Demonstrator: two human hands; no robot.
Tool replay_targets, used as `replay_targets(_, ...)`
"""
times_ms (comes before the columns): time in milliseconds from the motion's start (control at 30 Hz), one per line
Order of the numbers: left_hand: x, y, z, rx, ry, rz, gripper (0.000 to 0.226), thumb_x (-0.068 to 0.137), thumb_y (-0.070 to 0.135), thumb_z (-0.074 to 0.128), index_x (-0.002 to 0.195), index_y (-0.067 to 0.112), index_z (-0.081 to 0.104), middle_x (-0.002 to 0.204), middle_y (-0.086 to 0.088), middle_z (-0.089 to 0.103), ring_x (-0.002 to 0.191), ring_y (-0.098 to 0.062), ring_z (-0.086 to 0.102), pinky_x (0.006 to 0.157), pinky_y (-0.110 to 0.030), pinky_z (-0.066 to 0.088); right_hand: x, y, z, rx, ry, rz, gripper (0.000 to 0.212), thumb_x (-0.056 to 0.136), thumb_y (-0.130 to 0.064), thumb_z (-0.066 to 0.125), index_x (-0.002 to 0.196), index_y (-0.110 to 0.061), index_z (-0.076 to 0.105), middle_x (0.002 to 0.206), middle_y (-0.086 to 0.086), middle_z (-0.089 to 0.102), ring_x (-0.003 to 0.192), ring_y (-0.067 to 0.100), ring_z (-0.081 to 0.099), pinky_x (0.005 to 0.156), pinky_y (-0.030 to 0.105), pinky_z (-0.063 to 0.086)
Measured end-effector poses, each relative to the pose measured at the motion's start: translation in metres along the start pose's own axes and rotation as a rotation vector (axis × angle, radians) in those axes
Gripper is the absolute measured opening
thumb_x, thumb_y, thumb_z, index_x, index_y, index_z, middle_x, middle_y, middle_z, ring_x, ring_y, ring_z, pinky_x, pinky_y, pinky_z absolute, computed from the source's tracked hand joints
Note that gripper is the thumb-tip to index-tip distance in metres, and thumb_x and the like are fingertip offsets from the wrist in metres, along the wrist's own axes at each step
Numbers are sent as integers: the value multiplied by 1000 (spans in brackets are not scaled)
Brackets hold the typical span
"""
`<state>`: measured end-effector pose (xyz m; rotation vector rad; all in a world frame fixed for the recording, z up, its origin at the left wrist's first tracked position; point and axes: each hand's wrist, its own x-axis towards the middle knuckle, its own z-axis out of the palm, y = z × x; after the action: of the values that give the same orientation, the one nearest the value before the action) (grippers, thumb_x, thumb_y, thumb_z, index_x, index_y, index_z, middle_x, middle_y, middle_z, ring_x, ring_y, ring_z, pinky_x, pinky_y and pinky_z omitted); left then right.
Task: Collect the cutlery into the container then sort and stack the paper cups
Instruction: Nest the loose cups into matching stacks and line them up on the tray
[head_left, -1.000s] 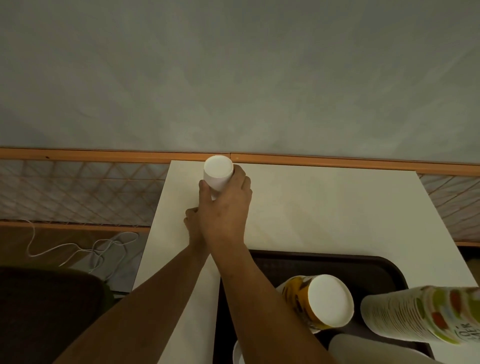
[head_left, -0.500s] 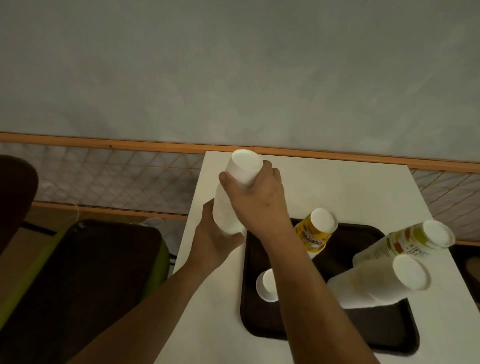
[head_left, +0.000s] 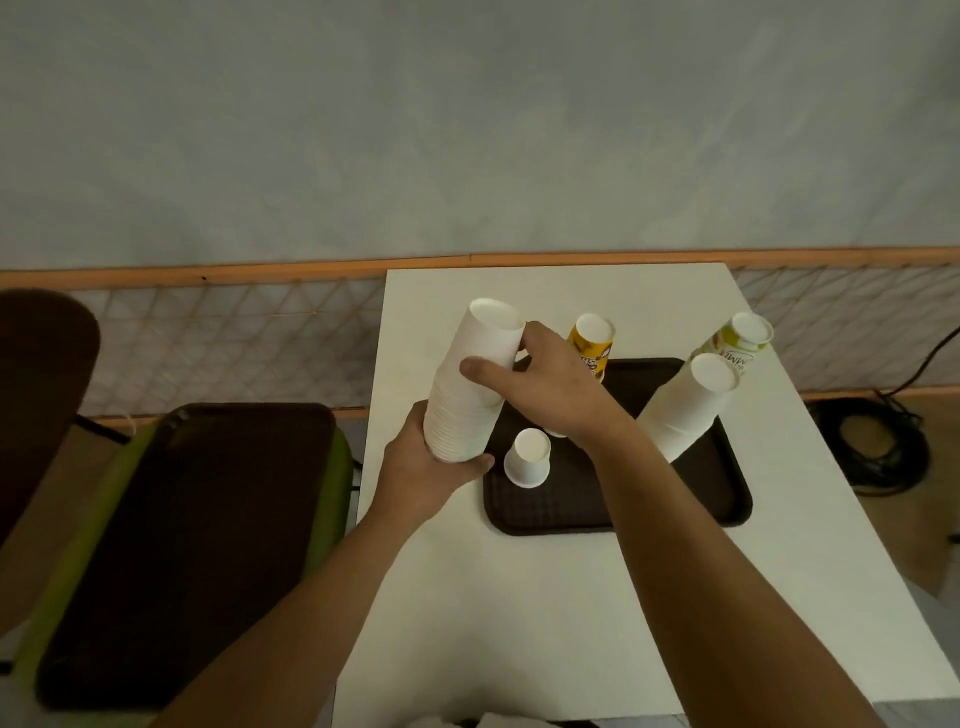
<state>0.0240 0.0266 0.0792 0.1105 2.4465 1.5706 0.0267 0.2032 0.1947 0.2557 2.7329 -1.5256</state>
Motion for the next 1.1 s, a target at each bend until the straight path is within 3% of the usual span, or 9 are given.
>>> replay_targets(267, -6, 13, -1, 88, -25, -16, 79, 55, 47, 93, 118, 44, 47, 99, 29, 62, 86, 13, 59, 59, -6, 40, -9, 8, -4, -47, 244, 0, 47, 76, -57, 76, 93, -15, 63, 83, -4, 66, 76, 8, 65, 57, 23, 48)
replay_targets(433, -5, 18, 2, 117, -5, -11, 78, 51, 55, 90, 113, 51, 44, 95, 31, 62, 82, 17, 59, 53, -5, 39, -12, 6, -7, -52, 385, -37, 44, 72, -59, 76, 82, -20, 57, 75, -9, 60, 70, 2, 60, 52, 12, 41)
replay_targets(600, -6, 18, 2, 155, 10, -4, 81, 53, 55, 90, 119, 47, 45, 94, 31, 60, 81, 10, 59, 54, -4, 37, -14, 4, -11, 11, 472, -31, 51, 70, -67, 71, 89, -21, 61, 81, -10, 63, 75, 6, 63, 58, 19, 50)
replay_targets(700, -8, 16, 1, 153, 25, 0, 81, 52, 54, 91, 120, 46, 46, 92, 32, 60, 79, 13, 58, 53, -3, 37, -15, 5, -13, 85, 513, 3, 48, 71, -66, 71, 89, -23, 63, 82, -9, 66, 76, 7, 65, 59, 22, 52)
replay_targets(867, -15, 10, 0, 86, 32, -8, 77, 55, 46, 93, 117, 45, 47, 95, 28, 63, 86, 23, 56, 54, -1, 42, -22, 7, -21, 568, 541, 177, 50, 70, -65, 73, 88, -19, 70, 71, -10, 68, 64, 6, 66, 59, 26, 55)
replay_targets(933, -17, 8, 0, 45, 38, -15, 76, 55, 44, 94, 115, 45, 47, 99, 26, 64, 88, 16, 60, 57, -4, 43, -25, 13, -23, 842, 545, 221, 46, 70, -59, 77, 91, -17, 71, 69, -9, 68, 62, 6, 65, 61, 27, 58)
replay_targets(1000, -18, 5, 1, 0, 48, -21, 76, 56, 43, 95, 115, 44, 48, 103, 25, 65, 91, 8, 62, 65, -9, 45, -28, 25, -24, 1066, 542, 247, 41, 73, -52, 80, 95, -18, 71, 77, -7, 72, 72, 8, 69, 72, 34, 62)
replay_targets(1100, -19, 0, 0, -70, 61, -25, 75, 56, 39, 97, 116, 39, 51, 106, 20, 66, 98, -2, 64, 73, -20, 52, -35, 49, -22, 1253, 547, 259, 35, 81, -45, 81, 103, -22, 67, 88, -6, 75, 86, 11, 72, 75, 32, 59)
